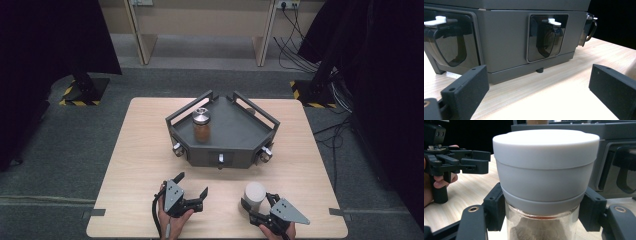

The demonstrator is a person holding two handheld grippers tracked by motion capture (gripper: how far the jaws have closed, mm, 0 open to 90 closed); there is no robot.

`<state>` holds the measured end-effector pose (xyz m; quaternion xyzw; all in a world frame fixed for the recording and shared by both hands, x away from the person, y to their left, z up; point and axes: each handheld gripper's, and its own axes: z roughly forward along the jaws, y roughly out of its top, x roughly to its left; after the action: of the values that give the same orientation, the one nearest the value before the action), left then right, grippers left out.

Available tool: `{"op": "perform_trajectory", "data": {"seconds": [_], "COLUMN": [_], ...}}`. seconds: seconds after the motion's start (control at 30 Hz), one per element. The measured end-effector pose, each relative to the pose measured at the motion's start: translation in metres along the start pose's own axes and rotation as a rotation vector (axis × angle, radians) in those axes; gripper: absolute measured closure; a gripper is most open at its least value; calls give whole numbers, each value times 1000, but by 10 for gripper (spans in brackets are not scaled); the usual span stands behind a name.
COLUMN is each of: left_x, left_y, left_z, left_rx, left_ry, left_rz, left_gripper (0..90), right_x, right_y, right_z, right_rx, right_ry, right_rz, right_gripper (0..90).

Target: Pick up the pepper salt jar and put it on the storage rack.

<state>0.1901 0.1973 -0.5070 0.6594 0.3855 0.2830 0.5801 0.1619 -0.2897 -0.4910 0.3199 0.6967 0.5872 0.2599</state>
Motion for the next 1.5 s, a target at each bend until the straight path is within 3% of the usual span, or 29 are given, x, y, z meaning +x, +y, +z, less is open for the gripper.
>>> {"op": "perform_trajectory", "data": {"seconds": [0.77, 1.5], "left_x": [0, 2], "left_y": [0, -1], "left_z": [0, 0], "left_rx": [-1, -5], "left_ry": [1, -6], "left_rz": [0, -14], "left_gripper": [18, 1], "right_x": [-6, -8], "right_y": [17, 49], "right_z": [-14, -8], "right_rx": [-47, -66], "right_ry": [7, 10], "right_rz": [-5, 1], "right_gripper": [351, 353]}}
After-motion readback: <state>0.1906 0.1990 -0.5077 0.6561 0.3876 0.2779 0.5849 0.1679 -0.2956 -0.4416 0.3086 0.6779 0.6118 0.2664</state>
